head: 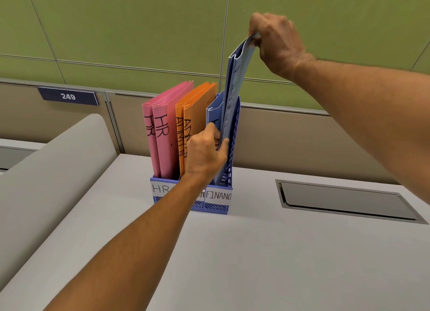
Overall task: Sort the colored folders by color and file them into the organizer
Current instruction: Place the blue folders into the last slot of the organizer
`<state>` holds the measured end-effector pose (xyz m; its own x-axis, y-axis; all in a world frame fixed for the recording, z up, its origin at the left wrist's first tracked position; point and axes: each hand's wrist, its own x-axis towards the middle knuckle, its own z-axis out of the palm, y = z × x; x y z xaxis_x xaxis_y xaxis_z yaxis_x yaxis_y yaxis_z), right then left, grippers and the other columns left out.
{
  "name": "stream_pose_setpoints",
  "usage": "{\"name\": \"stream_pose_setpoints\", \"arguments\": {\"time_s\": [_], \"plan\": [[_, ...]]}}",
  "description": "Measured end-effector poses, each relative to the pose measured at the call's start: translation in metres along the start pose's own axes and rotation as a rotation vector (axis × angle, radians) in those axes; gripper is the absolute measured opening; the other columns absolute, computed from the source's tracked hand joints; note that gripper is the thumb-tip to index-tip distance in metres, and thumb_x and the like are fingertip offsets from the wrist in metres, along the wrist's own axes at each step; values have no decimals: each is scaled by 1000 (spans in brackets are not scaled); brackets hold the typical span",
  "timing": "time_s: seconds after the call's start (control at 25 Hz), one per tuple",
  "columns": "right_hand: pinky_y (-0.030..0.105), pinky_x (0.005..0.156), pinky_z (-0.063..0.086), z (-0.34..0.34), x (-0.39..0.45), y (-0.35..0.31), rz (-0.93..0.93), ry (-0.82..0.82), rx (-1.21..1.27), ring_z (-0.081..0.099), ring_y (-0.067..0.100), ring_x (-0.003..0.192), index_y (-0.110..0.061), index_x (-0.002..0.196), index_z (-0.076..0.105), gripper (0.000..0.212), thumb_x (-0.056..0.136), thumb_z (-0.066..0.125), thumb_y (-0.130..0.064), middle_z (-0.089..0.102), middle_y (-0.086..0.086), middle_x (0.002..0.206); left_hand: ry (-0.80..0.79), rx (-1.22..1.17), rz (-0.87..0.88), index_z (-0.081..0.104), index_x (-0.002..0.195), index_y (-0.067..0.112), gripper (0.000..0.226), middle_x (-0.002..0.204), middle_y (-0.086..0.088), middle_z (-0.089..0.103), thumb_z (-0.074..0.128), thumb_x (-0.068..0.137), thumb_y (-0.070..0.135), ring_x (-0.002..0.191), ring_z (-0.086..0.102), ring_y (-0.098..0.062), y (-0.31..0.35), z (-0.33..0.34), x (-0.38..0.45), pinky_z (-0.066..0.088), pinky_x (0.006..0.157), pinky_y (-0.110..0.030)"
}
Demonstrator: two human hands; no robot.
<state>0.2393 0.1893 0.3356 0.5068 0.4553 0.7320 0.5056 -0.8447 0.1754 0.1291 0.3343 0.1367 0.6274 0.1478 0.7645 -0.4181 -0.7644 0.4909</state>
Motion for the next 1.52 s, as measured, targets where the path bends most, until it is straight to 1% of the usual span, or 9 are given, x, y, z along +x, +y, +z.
{"name": "stream_pose_setpoints", "arguments": {"time_s": [0.28,0.52,0.72,0.84,0.96,1.04,1.12,1.32,1.52], "plan": [[38,60,37,11,-6,-10,-61,-73,-12,55,36,81,-7,103,54,15,89,53,-1,60,19,98,-72,27,-128,56,89,9,25,75,-4,65,74,82,24,63,55,-12,-9,1,-13,50,61,-24],[47,66,50,22,-15,-19,-111,-142,-14,57,35,82,-9,104,54,15,91,55,-2,60,17,97,-188,53,-243,56,95,11,29,87,-5,69,75,81,28,76,66,-18,-13,7,-21,59,71,-33],[40,67,49,37,-26,-21,-137,-195,-39,60,35,85,-7,109,55,19,92,53,2,63,16,102,-234,138,-272,56,102,16,37,102,-3,71,74,80,38,91,68,-21,-15,12,-27,60,71,-35],[42,82,53,52,-37,-16,-114,-310,-118,58,36,108,-3,122,50,34,89,55,5,55,19,127,-160,148,-213,56,98,19,34,95,2,71,69,82,45,83,68,-16,-10,9,-21,57,63,-30],[48,107,41,64,-50,-15,-8,-489,-100,29,33,142,-7,146,25,70,88,63,-5,25,20,154,-93,162,-134,56,99,17,32,91,1,70,66,85,44,78,66,-15,-1,5,-12,45,57,-21],[46,113,34,61,-53,-16,36,-570,-48,18,29,146,-13,152,12,89,84,69,-15,17,16,158,-100,186,-114,55,100,16,31,93,0,69,65,86,41,80,66,-17,2,5,-8,45,58,-23],[43,114,33,54,-57,-20,11,-558,7,19,27,146,-15,152,12,93,78,69,-19,17,14,158,-90,212,-103,52,104,16,36,97,-1,65,66,84,42,84,63,-18,2,4,-6,48,61,-26],[44,111,36,48,-81,-24,-206,-442,97,35,32,138,-9,148,29,88,69,57,-34,30,18,153,-39,324,36,43,125,10,73,119,-10,46,63,69,52,104,44,-24,-4,-10,0,45,87,-39],[44,115,30,61,-100,-29,-192,-533,108,25,28,144,-8,152,17,97,70,55,-44,22,18,157,-159,358,87,23,148,9,100,152,-13,27,62,68,55,138,28,-28,-11,-27,7,29,111,-41]]}}
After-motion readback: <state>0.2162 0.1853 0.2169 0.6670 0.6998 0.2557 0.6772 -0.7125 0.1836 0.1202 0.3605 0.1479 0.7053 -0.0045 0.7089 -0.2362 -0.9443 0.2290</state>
